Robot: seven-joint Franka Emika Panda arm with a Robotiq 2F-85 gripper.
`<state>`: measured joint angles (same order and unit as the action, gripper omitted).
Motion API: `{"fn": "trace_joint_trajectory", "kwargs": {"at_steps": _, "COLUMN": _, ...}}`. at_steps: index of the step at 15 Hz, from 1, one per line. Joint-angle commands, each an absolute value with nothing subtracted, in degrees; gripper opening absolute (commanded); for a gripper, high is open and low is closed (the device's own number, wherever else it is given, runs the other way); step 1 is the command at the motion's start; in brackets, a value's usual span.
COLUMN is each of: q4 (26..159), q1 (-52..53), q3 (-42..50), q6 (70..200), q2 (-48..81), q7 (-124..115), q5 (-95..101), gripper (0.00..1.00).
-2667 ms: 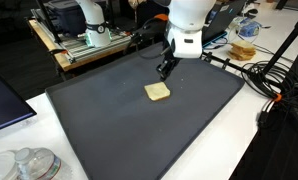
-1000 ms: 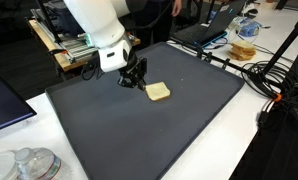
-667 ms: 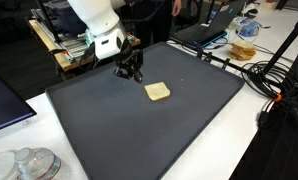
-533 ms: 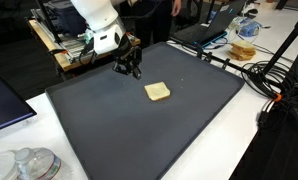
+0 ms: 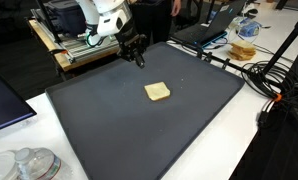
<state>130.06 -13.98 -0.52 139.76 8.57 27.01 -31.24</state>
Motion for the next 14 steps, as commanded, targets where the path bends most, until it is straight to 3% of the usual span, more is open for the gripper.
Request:
{"fn": "trace_joint_trajectory", "kwargs": {"at_steps": 1, "q4": 130.7, "q1": -11.7, "q3": 0.8, "q6": 140.5, "q2": 7.8, "q7": 25.3, "q5": -31.1, "gripper": 0.05}}
{"fn": "trace_joint_trajectory", "kwargs": {"at_steps": 2, "q4": 131.0, "q1": -11.0, "q3": 0.7, "q6": 140.8, "q2": 7.4, "q7": 24.7, "q5": -31.1, "gripper": 0.22}}
{"fn": "trace_joint_trajectory", "kwargs": {"at_steps": 6, "q4": 131.0, "q1": -11.0, "q3": 1.2, "q6": 140.8, "q2": 7.7, "q7": 24.9, "q5": -31.0, "gripper": 0.22}}
{"fn": "trace_joint_trajectory", "kwargs": {"at_steps": 7, "q4": 131.0, "q1": -11.1, "q3": 1.3, "q6": 140.8, "q2": 7.8, "q7": 24.9, "q5": -31.0, "gripper": 0.05}}
{"fn": "trace_joint_trajectory", "kwargs": {"at_steps": 14, "q4": 138.8, "q1": -2.8, "q3": -0.5, "q6": 155.0, "q2": 4.2, "q7": 9.9, "q5": -19.5, "gripper": 0.05}}
